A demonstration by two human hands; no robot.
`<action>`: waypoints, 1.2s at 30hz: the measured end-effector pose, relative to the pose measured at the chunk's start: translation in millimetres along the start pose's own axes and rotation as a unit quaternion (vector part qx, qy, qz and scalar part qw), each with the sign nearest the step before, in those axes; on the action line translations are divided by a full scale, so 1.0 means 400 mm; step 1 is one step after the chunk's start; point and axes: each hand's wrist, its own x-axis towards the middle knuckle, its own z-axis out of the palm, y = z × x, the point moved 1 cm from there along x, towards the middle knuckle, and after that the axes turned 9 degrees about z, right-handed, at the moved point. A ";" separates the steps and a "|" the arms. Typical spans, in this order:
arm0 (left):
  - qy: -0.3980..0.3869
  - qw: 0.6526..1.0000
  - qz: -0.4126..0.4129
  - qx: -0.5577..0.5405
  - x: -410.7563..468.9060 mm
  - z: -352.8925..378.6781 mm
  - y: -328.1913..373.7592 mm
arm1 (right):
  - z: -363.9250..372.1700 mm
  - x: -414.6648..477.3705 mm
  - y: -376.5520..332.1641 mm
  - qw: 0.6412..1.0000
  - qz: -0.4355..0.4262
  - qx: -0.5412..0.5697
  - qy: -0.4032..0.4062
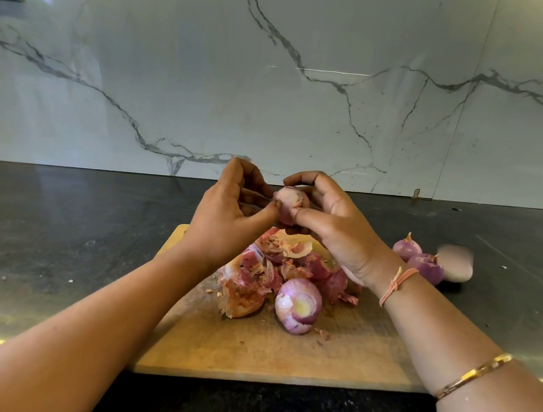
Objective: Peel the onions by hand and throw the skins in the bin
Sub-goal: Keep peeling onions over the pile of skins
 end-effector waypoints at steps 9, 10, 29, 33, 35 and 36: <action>0.012 0.999 -0.034 -0.019 -0.001 0.010 0.007 | 0.010 -0.003 0.003 0.971 -0.067 -0.226 0.043; 0.014 0.999 -0.036 -0.017 -0.001 0.010 0.007 | 0.010 -0.003 0.004 0.967 -0.075 -0.240 0.047; 0.044 0.996 -0.067 0.033 0.004 0.004 -0.005 | 0.018 -0.012 -0.008 0.974 -0.052 -0.220 0.022; 0.068 0.995 -0.073 0.023 0.007 0.000 -0.001 | 0.013 -0.008 -0.009 0.979 -0.042 -0.198 0.029; 0.071 0.994 -0.078 0.013 0.009 -0.003 0.003 | 0.010 -0.004 -0.010 0.986 -0.039 -0.160 0.039; 0.070 0.994 -0.079 0.008 0.009 -0.004 0.005 | 0.009 -0.003 -0.010 0.989 -0.034 -0.136 0.039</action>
